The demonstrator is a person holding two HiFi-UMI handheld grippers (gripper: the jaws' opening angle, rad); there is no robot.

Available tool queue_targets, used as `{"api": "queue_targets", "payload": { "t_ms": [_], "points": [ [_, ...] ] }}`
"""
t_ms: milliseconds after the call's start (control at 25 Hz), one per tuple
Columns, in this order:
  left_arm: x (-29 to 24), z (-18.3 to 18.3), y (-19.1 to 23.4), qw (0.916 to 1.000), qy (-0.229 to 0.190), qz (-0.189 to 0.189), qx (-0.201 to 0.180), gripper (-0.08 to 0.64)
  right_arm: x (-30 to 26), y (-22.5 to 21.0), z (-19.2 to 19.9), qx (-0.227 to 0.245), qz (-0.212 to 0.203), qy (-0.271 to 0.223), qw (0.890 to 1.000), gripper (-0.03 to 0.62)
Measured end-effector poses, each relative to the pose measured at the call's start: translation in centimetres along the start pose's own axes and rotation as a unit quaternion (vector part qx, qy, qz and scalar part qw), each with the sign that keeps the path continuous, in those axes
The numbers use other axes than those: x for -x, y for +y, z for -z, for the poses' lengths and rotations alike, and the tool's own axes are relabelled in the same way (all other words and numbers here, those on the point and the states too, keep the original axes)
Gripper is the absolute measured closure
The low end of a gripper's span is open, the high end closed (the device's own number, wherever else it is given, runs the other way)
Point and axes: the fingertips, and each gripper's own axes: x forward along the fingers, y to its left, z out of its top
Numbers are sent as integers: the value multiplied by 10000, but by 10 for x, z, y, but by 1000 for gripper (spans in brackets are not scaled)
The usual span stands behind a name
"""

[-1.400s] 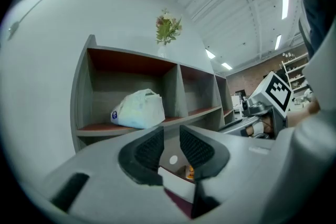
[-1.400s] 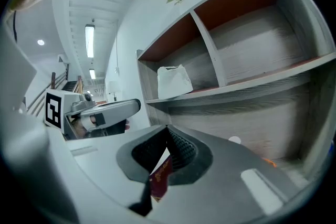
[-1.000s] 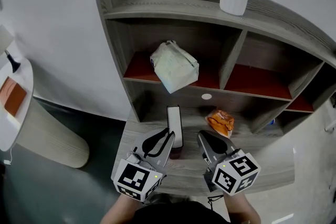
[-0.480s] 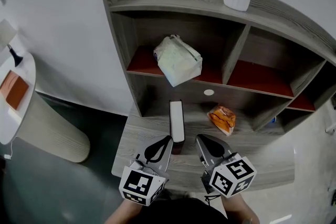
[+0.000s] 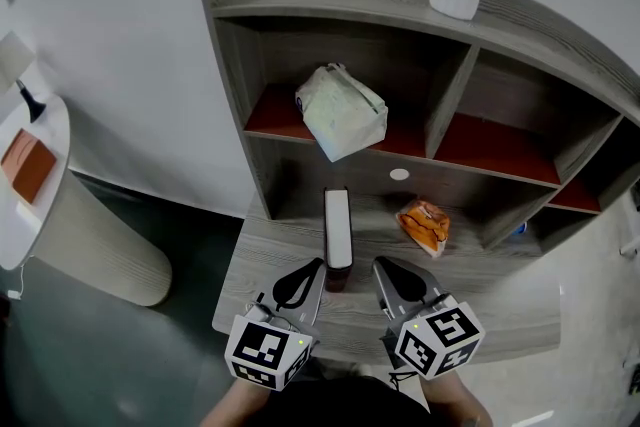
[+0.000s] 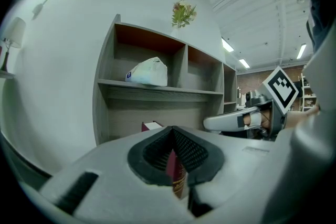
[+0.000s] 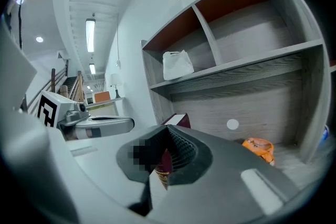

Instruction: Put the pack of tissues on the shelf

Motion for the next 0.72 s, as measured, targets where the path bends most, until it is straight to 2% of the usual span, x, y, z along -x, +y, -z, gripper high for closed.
{"api": "queue_targets", "payload": {
  "t_ms": [720],
  "points": [
    [-2, 5, 2, 9999, 119, 82, 4, 568, 0, -9, -5, -6, 124, -34, 9999, 594]
  ]
}}
